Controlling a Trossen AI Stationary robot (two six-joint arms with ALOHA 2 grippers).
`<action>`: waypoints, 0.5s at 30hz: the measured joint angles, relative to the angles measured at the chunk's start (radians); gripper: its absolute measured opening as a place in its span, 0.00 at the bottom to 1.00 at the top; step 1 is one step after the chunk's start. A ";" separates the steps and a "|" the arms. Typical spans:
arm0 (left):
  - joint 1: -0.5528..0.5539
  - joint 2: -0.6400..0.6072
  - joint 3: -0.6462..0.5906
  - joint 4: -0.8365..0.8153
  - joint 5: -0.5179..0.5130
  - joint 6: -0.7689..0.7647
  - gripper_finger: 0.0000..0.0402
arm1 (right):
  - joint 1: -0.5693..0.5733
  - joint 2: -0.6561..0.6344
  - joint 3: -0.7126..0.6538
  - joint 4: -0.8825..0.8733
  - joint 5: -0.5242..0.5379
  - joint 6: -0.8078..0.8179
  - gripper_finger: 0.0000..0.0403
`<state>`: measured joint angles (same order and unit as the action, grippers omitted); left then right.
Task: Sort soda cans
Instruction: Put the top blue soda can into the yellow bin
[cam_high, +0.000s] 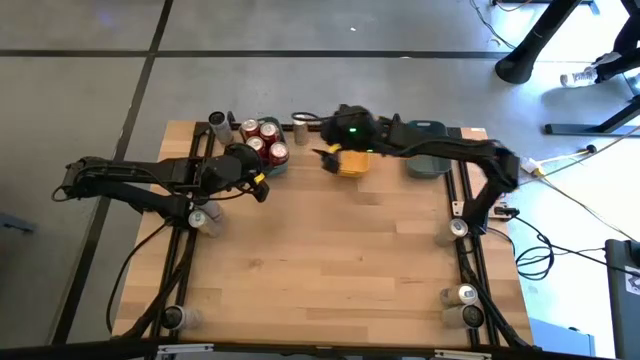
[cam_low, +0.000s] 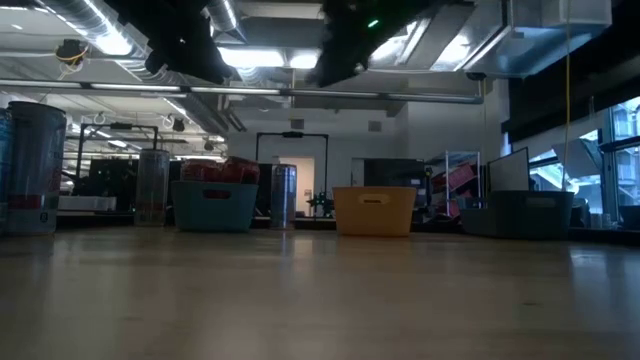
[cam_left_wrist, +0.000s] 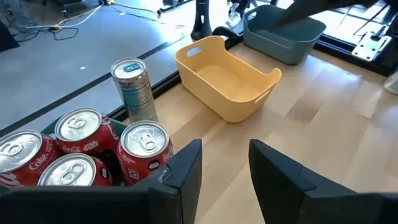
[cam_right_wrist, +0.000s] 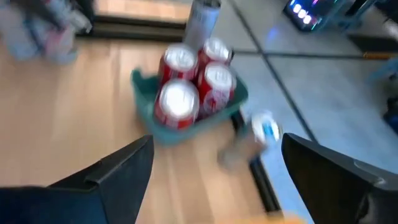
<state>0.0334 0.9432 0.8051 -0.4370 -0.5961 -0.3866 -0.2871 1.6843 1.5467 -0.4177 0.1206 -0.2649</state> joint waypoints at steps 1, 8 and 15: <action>0.000 0.000 0.000 0.000 0.000 0.000 0.31 | 0.000 -0.039 -0.017 -0.046 -0.006 0.000 0.87; 0.000 -0.001 0.000 0.026 0.000 0.022 0.32 | 0.082 -0.327 -0.254 -0.099 -0.028 0.045 0.87; 0.051 -0.001 0.001 0.041 0.001 0.055 0.52 | 0.229 -0.508 -0.533 0.033 -0.009 0.124 0.87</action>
<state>0.0841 0.9424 0.8057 -0.3962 -0.5949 -0.3319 -0.0585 1.1765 1.0140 -0.3844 0.1117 -0.1410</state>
